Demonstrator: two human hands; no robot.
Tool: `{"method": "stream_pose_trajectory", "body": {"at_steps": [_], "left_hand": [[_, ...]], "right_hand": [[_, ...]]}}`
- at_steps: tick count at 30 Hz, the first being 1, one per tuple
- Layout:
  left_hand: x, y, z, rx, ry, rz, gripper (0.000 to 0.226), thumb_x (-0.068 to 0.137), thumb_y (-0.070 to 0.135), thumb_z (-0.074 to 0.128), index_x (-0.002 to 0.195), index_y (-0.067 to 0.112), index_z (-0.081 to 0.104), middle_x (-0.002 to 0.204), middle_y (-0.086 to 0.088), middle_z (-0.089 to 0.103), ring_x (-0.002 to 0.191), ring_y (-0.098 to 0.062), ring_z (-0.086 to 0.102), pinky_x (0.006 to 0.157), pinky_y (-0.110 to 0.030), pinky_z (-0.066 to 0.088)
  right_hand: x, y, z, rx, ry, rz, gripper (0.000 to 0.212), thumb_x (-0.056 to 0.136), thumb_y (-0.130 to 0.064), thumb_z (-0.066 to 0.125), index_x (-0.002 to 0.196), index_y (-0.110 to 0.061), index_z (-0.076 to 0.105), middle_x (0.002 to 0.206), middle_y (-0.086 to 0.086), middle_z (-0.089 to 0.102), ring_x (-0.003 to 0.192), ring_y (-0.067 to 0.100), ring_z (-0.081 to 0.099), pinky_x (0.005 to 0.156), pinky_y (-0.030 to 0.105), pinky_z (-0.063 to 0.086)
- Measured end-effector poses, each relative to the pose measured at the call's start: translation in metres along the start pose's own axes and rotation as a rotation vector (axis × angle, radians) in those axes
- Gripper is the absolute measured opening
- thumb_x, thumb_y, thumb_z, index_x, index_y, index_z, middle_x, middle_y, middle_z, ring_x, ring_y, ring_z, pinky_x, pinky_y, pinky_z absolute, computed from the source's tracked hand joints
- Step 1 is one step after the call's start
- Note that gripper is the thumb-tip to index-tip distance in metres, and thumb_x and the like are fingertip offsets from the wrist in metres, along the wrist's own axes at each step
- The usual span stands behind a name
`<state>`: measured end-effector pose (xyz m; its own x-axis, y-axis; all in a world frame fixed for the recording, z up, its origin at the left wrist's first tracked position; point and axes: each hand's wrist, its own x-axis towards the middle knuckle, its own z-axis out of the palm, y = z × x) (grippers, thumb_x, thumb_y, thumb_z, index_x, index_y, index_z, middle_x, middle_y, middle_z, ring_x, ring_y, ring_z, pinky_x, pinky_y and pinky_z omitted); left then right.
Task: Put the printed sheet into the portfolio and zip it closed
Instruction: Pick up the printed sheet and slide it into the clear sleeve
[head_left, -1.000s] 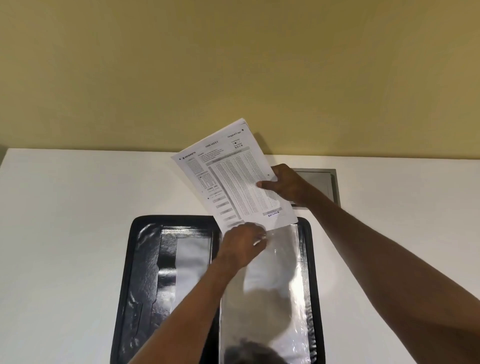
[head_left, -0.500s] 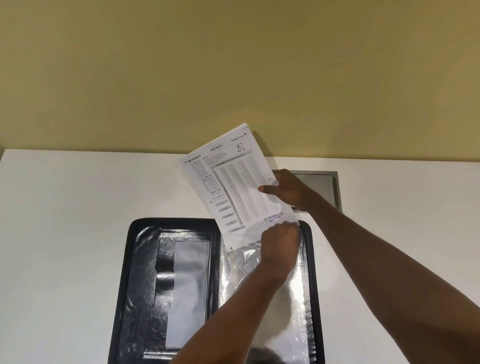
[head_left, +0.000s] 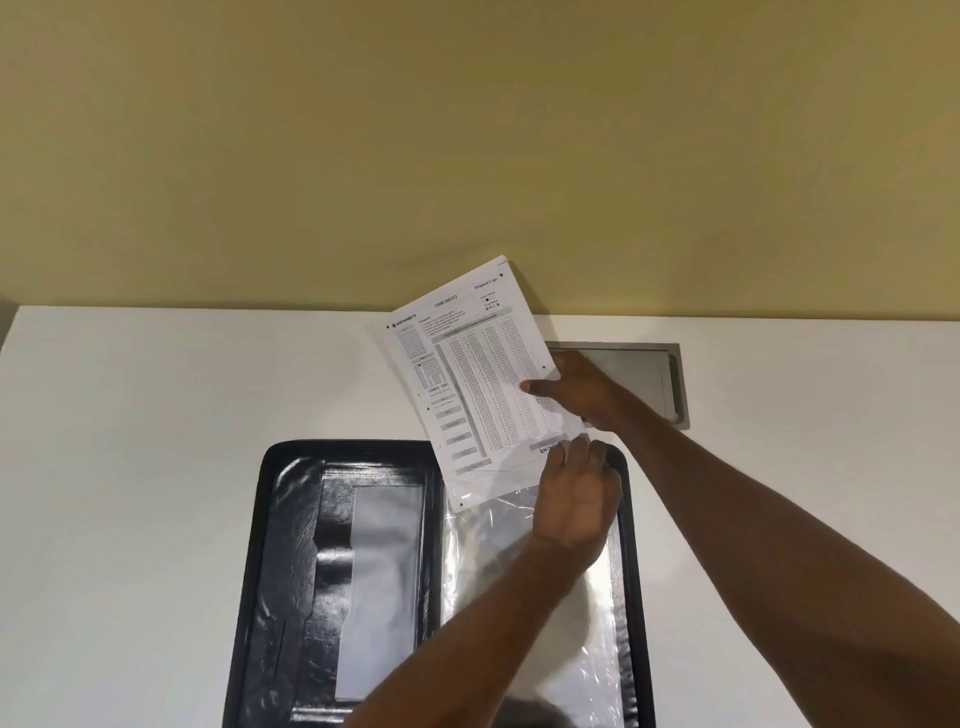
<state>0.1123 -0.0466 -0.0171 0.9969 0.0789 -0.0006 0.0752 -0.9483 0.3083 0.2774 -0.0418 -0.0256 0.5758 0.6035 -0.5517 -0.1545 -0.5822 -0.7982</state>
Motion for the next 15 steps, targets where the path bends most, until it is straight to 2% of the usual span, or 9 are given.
{"method": "stream_pose_trajectory", "body": {"at_steps": [4, 6, 10, 15], "left_hand": [[0.004, -0.011, 0.006, 0.056, -0.012, 0.102, 0.020, 0.083, 0.006, 0.060, 0.094, 0.014, 0.075, 0.095, -0.006, 0.066, 0.093, -0.025, 0.058, 0.084, -0.038, 0.046], [0.006, -0.018, 0.007, 0.067, -0.024, 0.178, 0.024, 0.084, 0.005, 0.059, 0.099, 0.015, 0.074, 0.099, -0.006, 0.066, 0.095, -0.026, 0.057, 0.084, -0.039, 0.046], [0.006, -0.032, 0.013, 0.097, -0.024, 0.377, 0.017, 0.092, 0.009, 0.059, 0.103, 0.015, 0.071, 0.114, -0.007, 0.065, 0.103, -0.027, 0.057, 0.090, -0.041, 0.045], [0.011, -0.039, 0.017, 0.108, -0.072, 0.469, 0.028, 0.094, 0.007, 0.044, 0.104, 0.016, 0.068, 0.117, -0.006, 0.063, 0.108, -0.026, 0.056, 0.094, -0.040, 0.040]], "right_hand": [[-0.002, 0.005, 0.001, 0.009, 0.028, 0.035, 0.039, 0.089, -0.022, 0.078, 0.126, -0.013, 0.071, 0.122, 0.003, 0.074, 0.106, 0.020, 0.072, 0.099, 0.045, 0.056], [-0.004, 0.006, 0.000, 0.012, 0.035, 0.047, 0.040, 0.089, -0.022, 0.078, 0.127, -0.012, 0.070, 0.123, 0.003, 0.074, 0.106, 0.019, 0.072, 0.099, 0.043, 0.056], [-0.008, 0.011, -0.002, 0.030, 0.046, 0.070, 0.040, 0.089, -0.021, 0.078, 0.128, -0.011, 0.069, 0.125, 0.004, 0.073, 0.106, 0.020, 0.071, 0.098, 0.040, 0.055], [-0.012, 0.020, 0.002, 0.091, 0.055, 0.120, 0.041, 0.090, -0.017, 0.077, 0.128, -0.008, 0.068, 0.125, 0.008, 0.072, 0.108, 0.023, 0.070, 0.098, 0.038, 0.055]]}}
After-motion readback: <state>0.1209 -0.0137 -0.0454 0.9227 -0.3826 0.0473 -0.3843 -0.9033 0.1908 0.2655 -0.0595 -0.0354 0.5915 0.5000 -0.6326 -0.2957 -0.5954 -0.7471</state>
